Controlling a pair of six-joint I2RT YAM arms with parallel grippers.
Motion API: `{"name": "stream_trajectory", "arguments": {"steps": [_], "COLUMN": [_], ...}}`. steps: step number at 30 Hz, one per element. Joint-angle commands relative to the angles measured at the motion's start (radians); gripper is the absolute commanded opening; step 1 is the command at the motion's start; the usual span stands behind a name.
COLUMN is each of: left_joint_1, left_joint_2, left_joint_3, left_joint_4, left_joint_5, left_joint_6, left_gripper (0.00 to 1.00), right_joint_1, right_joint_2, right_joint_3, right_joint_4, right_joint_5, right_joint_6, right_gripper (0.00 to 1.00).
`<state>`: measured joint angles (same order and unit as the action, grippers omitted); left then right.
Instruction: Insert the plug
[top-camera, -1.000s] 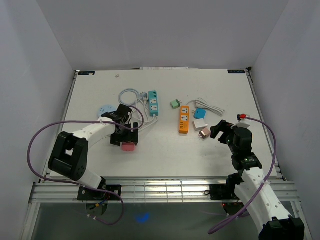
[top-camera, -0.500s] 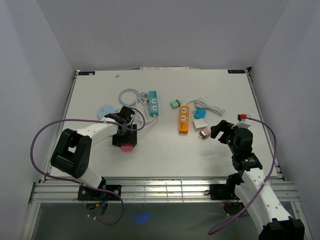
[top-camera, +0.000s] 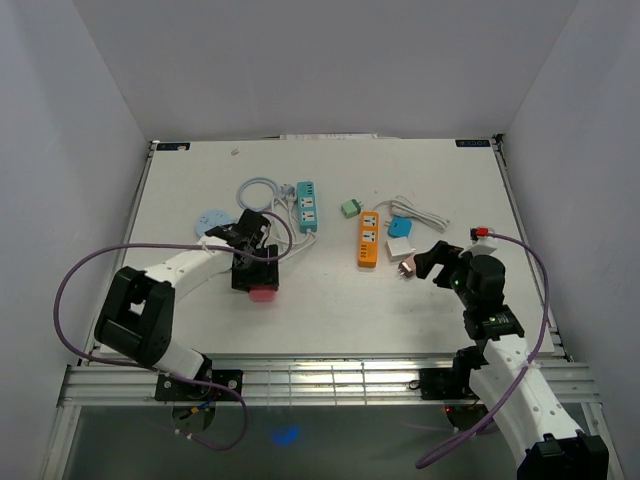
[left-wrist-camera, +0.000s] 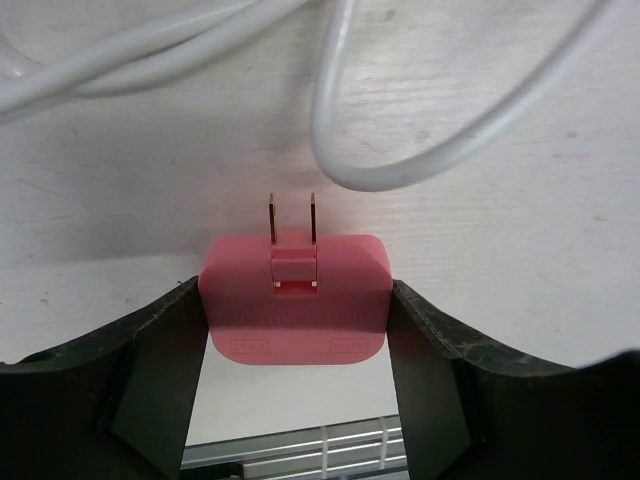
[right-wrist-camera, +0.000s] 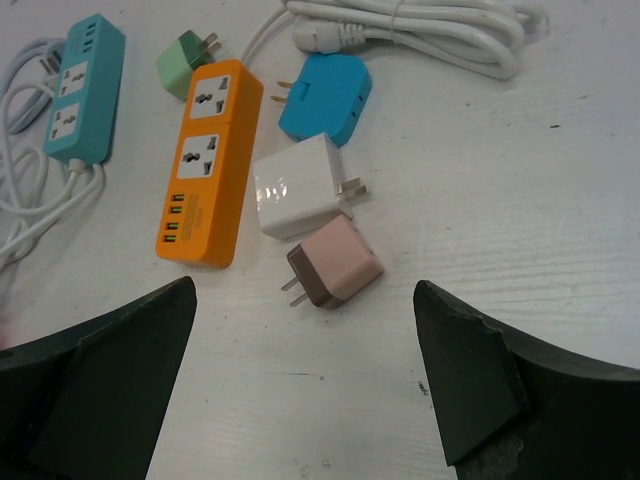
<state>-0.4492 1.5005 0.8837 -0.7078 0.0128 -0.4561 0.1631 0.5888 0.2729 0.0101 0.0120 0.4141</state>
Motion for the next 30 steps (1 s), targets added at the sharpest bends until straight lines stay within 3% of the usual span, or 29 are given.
{"name": "stream_trajectory", "arguments": {"steps": [1,7,12,17,24,30], "left_joint_1": [-0.006,-0.006,-0.006,-0.006,-0.005,-0.005], "left_joint_2": [-0.118,-0.134,-0.115,-0.085,-0.049,-0.063], "left_joint_3": [0.081,0.161,0.159,0.182,0.210,0.161], "left_joint_4": [0.008,0.028,0.140,0.246,0.313,0.462], "left_joint_5": [0.078,0.130,0.210,0.266,0.254,0.268], "left_joint_6": [-0.029,-0.108,-0.205,-0.341,-0.556,-0.708], "left_gripper": [0.51,0.45,0.41,0.33,0.38,0.40], "right_joint_1": [-0.002,0.036,0.205,0.369,0.495,0.552], "right_joint_2": [0.009,0.074,0.124,0.219,0.384,0.552], "right_joint_3": [0.006,-0.005,0.017,0.000,0.003,0.075], "right_joint_4": [0.102,0.287,0.421,0.664,0.937,1.038], "right_joint_5": [-0.159,-0.294,-0.236,-0.182,-0.097,-0.080], "right_joint_6": [0.028,0.155,0.173,0.163,0.138,0.150], "right_gripper": [0.95,0.96,0.96,0.96,0.97,0.98]}}
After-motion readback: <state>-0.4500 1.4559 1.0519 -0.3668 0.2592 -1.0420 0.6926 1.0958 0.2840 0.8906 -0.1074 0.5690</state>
